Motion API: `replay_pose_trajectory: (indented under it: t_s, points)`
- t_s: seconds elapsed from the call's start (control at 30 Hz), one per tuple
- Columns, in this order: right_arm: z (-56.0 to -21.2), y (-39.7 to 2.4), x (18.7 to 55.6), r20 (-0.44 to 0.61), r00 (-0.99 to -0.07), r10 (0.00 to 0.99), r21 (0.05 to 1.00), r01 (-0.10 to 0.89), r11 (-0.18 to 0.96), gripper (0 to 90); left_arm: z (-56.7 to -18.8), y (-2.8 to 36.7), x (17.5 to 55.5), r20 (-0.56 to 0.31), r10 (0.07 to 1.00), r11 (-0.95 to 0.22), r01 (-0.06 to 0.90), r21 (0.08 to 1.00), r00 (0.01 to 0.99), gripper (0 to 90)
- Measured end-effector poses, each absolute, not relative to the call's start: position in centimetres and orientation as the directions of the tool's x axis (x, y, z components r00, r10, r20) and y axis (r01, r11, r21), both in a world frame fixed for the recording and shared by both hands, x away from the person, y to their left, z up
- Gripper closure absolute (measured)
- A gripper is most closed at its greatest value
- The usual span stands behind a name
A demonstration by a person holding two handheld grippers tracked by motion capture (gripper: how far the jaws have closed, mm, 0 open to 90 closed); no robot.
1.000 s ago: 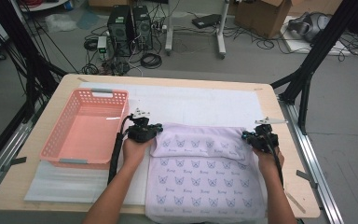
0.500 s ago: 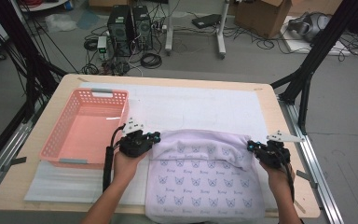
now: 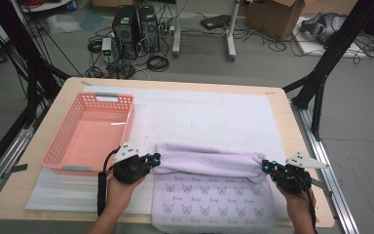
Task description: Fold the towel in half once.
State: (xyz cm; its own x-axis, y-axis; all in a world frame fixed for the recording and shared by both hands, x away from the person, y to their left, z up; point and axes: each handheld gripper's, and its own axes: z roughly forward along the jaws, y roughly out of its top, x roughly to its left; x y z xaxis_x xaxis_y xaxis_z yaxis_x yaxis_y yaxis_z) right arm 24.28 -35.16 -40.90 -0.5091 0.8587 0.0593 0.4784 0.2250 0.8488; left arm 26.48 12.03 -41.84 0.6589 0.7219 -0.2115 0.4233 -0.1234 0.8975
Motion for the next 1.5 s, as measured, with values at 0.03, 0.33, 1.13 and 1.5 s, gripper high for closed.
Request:
replay_pose_trajectory:
  t_s: [0.03,0.33,1.13,1.5]
  points:
    - [-41.0,-35.2,23.9,0.058,-0.510,0.858,0.848,0.479,0.227,86.8,-41.9,12.0,26.2,-0.210,0.719,-0.126,0.421,0.898,0.663,86.1]
    - [-41.6,-36.2,21.1,0.068,-0.523,0.849,0.832,0.500,0.241,86.9,-43.3,12.1,23.7,-0.231,0.689,-0.141,0.439,0.888,0.688,85.9]
    - [-42.4,-37.3,16.9,0.030,-0.573,0.819,0.808,0.496,0.317,71.9,-43.5,12.7,20.8,-0.189,0.664,-0.204,0.418,0.885,0.724,49.4]
    - [-42.0,-37.3,23.9,0.078,-0.462,0.883,0.805,0.552,0.218,64.4,-42.5,12.6,25.2,-0.162,0.685,-0.194,0.392,0.899,0.710,42.9]
